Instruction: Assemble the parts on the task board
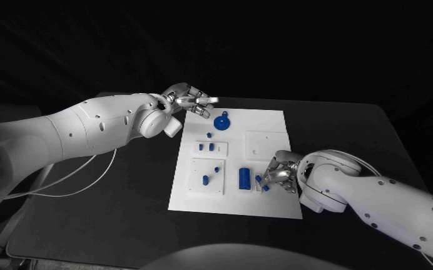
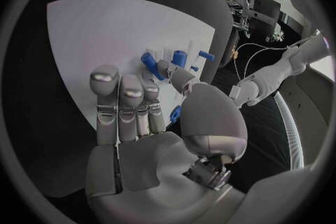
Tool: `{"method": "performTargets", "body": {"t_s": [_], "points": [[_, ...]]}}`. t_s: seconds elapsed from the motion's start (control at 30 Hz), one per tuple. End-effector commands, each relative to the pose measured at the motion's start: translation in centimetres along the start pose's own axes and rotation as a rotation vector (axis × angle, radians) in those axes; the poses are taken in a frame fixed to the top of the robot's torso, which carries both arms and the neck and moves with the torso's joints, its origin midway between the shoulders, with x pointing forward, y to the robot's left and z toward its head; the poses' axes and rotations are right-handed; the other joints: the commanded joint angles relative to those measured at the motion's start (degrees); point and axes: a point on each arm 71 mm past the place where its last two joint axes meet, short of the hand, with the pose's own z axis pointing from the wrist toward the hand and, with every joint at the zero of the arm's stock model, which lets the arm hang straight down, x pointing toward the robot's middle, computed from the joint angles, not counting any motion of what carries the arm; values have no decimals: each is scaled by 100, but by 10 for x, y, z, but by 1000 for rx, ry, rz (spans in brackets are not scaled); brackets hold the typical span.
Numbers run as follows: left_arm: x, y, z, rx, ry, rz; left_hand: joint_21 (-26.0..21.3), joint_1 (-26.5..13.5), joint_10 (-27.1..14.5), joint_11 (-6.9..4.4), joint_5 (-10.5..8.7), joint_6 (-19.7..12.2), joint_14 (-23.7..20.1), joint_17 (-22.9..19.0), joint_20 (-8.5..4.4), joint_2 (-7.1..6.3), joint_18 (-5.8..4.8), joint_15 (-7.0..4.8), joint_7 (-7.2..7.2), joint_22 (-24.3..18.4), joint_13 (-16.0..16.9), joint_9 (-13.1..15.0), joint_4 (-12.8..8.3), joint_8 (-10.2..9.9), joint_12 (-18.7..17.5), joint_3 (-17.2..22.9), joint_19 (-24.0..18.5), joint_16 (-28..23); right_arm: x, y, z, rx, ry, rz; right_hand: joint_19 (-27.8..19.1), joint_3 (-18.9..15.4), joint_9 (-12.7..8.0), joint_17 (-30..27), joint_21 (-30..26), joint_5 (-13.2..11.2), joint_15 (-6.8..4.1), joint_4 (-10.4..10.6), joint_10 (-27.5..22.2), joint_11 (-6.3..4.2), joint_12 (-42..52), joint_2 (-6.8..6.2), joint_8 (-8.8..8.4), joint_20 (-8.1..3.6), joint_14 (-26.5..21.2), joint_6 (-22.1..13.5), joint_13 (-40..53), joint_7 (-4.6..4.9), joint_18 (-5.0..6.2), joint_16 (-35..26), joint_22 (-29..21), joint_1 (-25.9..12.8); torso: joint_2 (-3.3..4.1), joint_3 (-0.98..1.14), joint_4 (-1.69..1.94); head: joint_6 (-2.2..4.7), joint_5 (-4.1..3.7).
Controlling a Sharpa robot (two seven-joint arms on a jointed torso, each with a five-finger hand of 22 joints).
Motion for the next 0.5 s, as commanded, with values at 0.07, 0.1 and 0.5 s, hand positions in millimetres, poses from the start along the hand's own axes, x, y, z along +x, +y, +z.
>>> {"method": "performTargets", "body": {"t_s": [0.07,0.1,0.5], "points": [[3,-1,0,0,26,2,17,33,-43,2,-25,-49,-38,5,28,0,-69,-1,10,-5,8,8,-45,-1,-12,0,-9,-31,5,0,1,-9,16,-34,198,-68,-3,3,-19,-13,-11,11,16,-9,-21,-10,-10,-34,40,2,2,-32,48,-3,481,54,-2,-2,0,-9,1],[3,-1,0,-1,27,3,17,33,-43,2,-25,-49,-38,5,28,0,-69,-1,10,-5,8,8,-45,-1,-12,0,-9,-31,5,0,1,-9,16,-34,199,-74,-3,1,-22,-18,-12,17,18,-10,-18,-8,-10,-34,39,4,4,-34,48,-6,480,54,-1,-2,0,-5,4],[3,0,0,-6,29,6,22,35,-49,4,-21,-49,-42,24,32,23,-64,1,11,-6,8,8,-101,-1,-12,-25,-15,-31,6,0,1,-5,20,-46,221,-95,-3,13,12,-190,-13,229,71,-24,33,-52,-9,-36,52,48,42,-75,31,23,490,-223,-1,3,-6,6,4]]}}
